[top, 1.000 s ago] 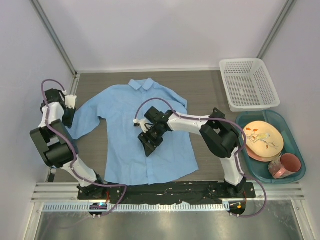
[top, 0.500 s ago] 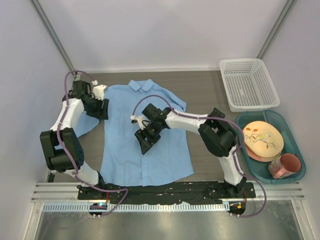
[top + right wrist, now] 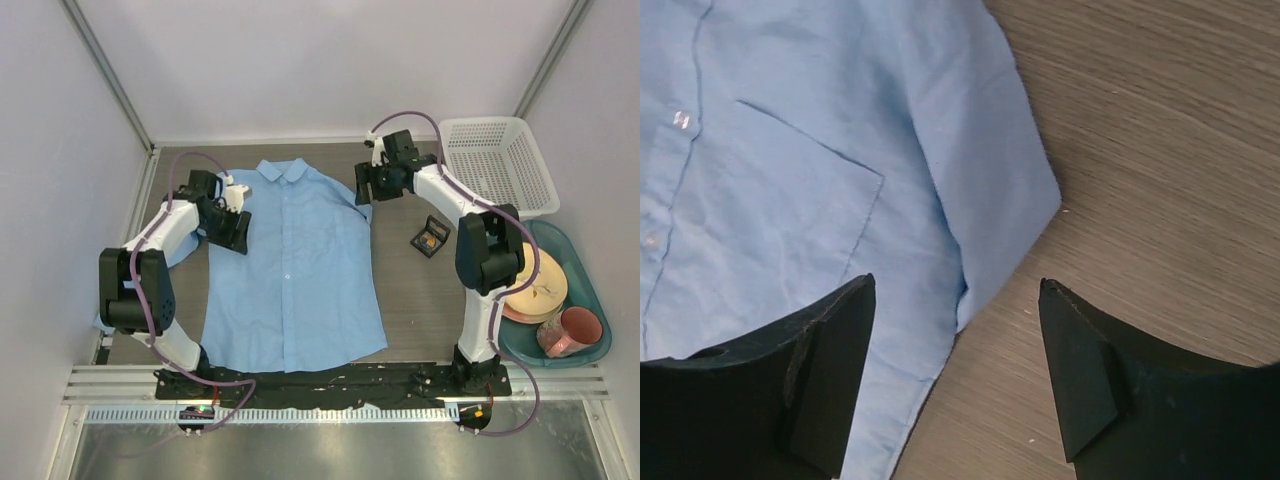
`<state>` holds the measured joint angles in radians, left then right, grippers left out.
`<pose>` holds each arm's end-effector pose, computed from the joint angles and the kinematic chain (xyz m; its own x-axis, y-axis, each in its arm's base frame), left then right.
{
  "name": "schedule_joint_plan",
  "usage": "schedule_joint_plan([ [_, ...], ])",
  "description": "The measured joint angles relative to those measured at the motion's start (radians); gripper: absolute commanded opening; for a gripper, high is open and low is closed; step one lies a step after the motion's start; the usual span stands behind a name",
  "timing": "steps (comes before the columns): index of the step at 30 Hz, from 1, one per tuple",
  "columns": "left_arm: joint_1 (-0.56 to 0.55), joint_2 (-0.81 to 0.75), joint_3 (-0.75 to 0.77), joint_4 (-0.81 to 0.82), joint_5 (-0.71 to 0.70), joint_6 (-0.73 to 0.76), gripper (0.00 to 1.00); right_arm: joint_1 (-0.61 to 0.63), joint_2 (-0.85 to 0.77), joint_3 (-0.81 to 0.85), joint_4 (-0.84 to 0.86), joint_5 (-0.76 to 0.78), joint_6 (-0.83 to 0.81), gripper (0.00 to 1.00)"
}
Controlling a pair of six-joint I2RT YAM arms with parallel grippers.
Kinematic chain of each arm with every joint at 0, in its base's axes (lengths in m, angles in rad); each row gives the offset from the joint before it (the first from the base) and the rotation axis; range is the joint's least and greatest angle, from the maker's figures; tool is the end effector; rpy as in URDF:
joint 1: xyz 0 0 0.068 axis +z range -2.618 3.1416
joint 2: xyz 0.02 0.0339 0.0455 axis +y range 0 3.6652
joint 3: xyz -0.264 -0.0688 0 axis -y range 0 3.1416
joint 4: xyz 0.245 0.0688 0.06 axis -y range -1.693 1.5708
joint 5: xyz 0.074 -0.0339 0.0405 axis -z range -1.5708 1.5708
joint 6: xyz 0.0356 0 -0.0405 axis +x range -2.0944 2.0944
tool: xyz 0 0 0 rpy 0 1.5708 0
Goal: Pin the brooch onto the clothing
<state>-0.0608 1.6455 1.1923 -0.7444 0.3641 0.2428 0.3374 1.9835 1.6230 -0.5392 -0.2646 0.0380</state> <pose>0.3240 -0.0324 0.2236 -0.8574 0.2773 -0.4336 0.4044 0.8841 -0.2342 0.4156 0.1557 0.2402 -0.7564 -0.2265 -0.6136 -0.4446 0.8662 0.2283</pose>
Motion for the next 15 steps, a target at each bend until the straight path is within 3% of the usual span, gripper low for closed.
schedule_joint_plan([
  [6,-0.01,0.035,-0.047,0.0,-0.061,-0.002,0.49,0.013,0.034,-0.001,0.005,0.046,0.011,0.71],
  [13,-0.01,0.04,-0.059,0.004,-0.135,0.002,0.4,0.02,0.113,-0.006,0.01,0.06,0.016,0.44],
  [15,-0.009,0.042,-0.062,0.007,-0.156,0.005,0.32,0.007,0.117,-0.014,0.008,0.064,0.017,0.38],
])
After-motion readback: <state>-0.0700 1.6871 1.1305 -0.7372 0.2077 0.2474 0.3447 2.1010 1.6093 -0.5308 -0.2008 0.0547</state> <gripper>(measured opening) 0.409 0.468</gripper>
